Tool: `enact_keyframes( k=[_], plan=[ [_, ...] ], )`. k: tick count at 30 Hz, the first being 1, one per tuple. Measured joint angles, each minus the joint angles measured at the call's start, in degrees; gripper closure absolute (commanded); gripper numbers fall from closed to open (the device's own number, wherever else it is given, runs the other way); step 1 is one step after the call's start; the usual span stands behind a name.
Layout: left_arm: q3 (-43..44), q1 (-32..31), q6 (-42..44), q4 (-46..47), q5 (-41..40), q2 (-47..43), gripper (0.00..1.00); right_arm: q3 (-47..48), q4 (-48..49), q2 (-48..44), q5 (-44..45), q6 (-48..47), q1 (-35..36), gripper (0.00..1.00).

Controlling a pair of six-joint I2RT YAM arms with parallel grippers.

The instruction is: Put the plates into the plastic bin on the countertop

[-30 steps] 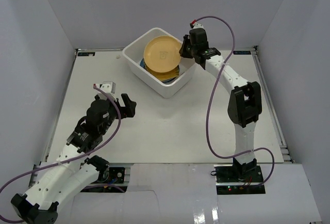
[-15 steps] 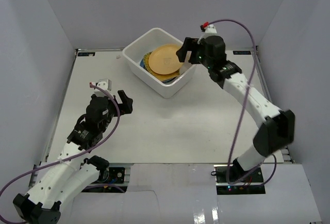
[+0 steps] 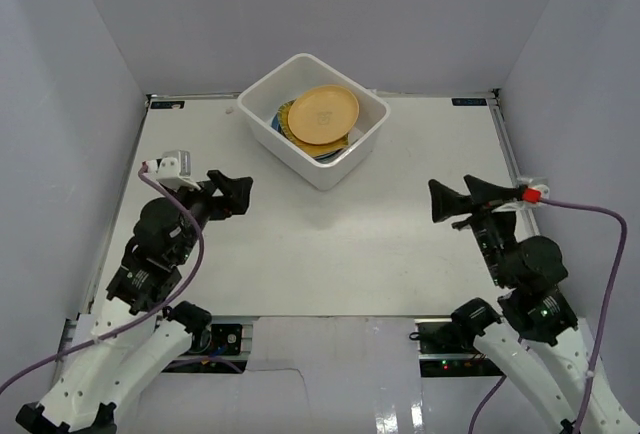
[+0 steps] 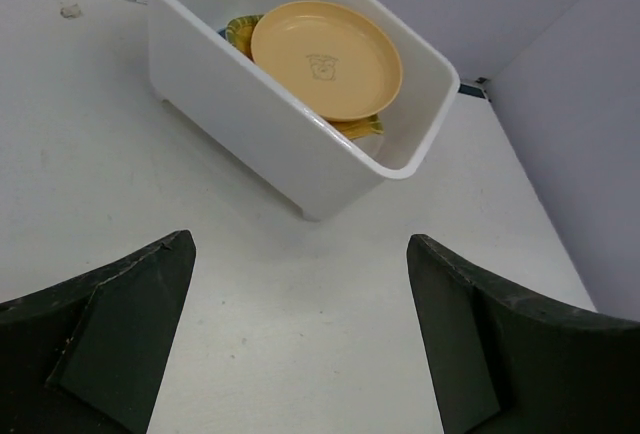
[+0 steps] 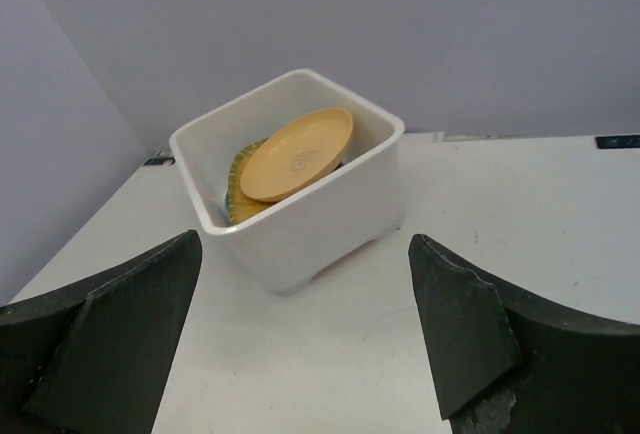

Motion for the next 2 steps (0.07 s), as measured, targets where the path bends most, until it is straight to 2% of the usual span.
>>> enact_keyframes(
  k=[2],
  plan=[
    [-0.8, 0.0, -0.2, 1.0, 0.5, -2.1, 0.02, -0.9, -1.4, -4.8, 2.4, -0.7, 0.0, 0.1]
  ],
)
